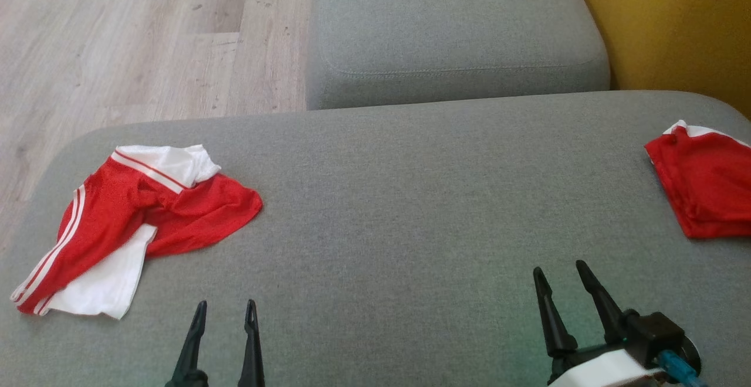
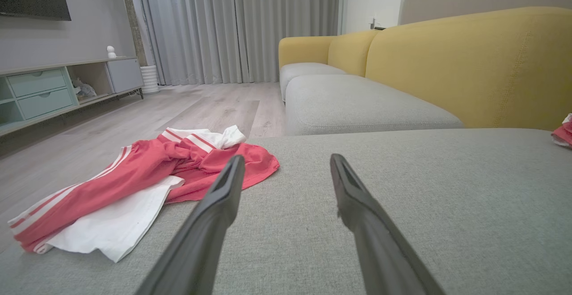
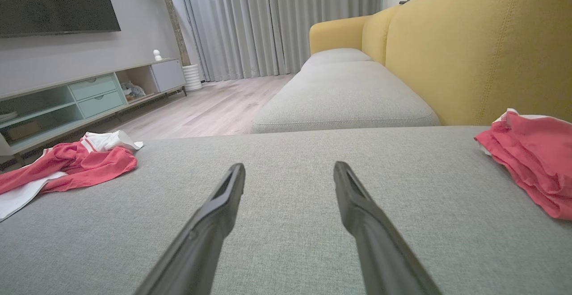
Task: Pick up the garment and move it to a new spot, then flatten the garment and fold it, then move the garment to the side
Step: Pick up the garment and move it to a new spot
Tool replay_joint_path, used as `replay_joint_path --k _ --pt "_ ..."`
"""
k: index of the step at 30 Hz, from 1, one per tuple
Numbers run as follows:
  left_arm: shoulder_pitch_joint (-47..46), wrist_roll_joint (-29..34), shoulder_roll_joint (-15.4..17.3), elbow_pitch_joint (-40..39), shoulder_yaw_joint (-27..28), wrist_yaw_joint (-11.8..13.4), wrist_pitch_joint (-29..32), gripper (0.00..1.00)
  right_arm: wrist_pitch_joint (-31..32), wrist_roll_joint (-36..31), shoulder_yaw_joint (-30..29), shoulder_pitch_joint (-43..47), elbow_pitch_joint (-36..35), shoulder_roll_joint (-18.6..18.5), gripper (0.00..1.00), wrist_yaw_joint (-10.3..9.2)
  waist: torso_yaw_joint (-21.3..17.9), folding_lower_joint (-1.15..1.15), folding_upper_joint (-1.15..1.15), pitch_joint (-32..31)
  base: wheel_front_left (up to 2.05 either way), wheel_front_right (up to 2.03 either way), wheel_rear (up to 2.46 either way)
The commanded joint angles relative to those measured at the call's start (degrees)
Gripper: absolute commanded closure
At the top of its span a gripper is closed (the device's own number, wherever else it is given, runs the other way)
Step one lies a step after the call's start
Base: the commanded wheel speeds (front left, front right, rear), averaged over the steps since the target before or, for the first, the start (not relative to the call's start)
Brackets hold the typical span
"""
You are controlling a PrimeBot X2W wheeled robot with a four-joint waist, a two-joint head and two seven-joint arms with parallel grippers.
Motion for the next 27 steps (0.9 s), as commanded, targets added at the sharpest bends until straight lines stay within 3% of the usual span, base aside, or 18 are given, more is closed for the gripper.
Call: replay_joint_path --k 1,12,27 --pt "-2.41 0.44 -0.21 -1.45 2.21 0.05 -0.13 0.00 -0.62 -0.07 0.88 -1.57 -1.83 0.11 0.00 -0.04 -0.01 0.00 0.00 0.07 0.00 0.00 0.00" --pt "-3.42 0.50 -0.21 -0.73 1.62 -0.03 -0.13 0.00 -0.62 0.47 -0.30 -1.10 -1.52 0.38 0.00 -0.04 2.45 0.00 0.00 0.89 0.00 0.00 0.00" --pt "-3.30 -0.68 -0.21 -2.33 2.61 1.83 -0.13 0.00 -0.62 0.45 0.96 -1.60 -1.78 0.30 0.00 -0.04 17.90 0.00 0.00 2.26 0.00 0.00 0.00"
